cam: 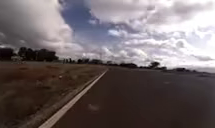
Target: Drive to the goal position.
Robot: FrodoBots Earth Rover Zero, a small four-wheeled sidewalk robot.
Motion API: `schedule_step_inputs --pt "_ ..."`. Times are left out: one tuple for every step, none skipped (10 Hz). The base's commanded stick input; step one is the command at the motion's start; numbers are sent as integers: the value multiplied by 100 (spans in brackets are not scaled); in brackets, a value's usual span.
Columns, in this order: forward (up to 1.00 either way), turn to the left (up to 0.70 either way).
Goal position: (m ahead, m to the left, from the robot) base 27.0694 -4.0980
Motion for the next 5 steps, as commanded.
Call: schedule_step_inputs --pt "100 0" --pt "99 0" --pt "99 0" --pt "100 0" --pt "100 0"
